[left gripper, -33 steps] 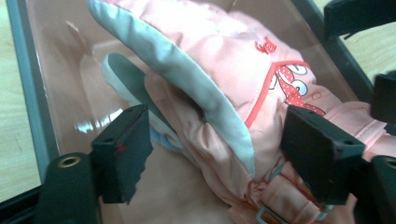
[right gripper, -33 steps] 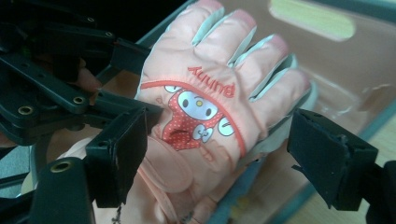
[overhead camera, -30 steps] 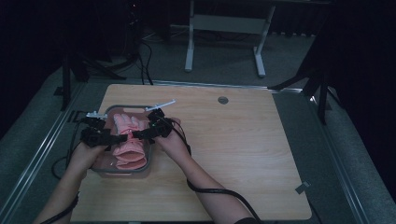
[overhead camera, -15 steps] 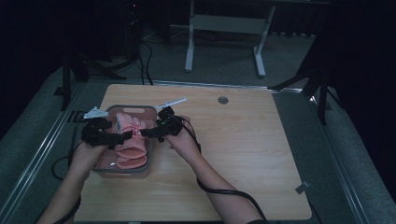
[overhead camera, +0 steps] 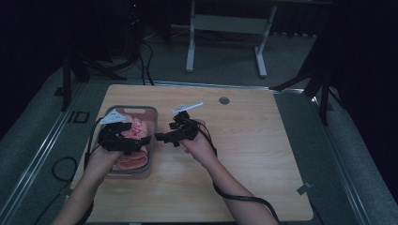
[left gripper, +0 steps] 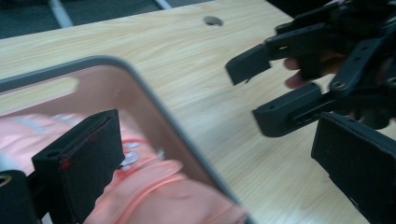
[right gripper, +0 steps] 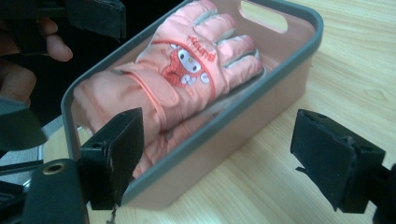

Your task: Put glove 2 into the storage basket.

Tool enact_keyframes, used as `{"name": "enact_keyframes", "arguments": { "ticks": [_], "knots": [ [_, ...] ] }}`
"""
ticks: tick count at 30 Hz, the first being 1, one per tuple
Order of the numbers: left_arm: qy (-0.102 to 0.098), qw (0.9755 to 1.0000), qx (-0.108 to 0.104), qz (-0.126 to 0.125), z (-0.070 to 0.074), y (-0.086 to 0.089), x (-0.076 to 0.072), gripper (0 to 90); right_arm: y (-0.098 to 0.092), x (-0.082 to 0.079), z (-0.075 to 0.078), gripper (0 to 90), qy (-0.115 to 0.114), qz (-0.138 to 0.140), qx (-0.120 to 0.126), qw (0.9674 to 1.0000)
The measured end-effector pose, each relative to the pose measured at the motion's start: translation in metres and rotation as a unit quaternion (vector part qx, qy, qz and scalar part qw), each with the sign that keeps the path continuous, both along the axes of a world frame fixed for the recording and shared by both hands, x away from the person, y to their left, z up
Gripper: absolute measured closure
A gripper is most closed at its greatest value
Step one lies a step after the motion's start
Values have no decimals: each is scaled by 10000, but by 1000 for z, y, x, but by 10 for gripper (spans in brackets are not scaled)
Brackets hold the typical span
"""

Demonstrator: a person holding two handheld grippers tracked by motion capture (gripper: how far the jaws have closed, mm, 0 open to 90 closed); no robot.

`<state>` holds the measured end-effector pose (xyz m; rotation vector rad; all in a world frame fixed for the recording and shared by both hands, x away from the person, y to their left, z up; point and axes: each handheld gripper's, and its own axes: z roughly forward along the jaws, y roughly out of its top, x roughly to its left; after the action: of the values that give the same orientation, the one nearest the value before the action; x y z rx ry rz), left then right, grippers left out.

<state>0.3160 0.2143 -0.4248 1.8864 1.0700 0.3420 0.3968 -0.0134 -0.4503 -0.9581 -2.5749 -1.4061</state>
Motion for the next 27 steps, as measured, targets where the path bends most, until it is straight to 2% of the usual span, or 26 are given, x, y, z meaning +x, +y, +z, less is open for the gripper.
{"name": "enact_keyframes", "arguments": {
  "ticks": [9,13,15,16,21,27],
  "knots": [
    [-40,9991,-71,-419,-2,-28,-5,24,-24,-4,-6,173,-15,-68,-26,10000],
    [-37,9977,-85,-676,-5,-46,-8,24,-37,-6,-11,173,-9,-115,-45,9999],
    [-52,9974,-66,-711,-6,-51,-9,24,-40,-6,-12,173,1,-126,-36,9999],
    [-49,9966,-11,-823,-7,-59,-11,24,-42,-7,-13,173,0,-131,-34,9999],
    [-87,9950,-80,-993,-8,-74,-14,24,-55,-10,-17,173,-33,-160,-62,9998],
    [-123,9914,7,-1301,-8,-94,-22,24,-69,-12,-24,173,-41,-201,-118,9997]
  ]
}}
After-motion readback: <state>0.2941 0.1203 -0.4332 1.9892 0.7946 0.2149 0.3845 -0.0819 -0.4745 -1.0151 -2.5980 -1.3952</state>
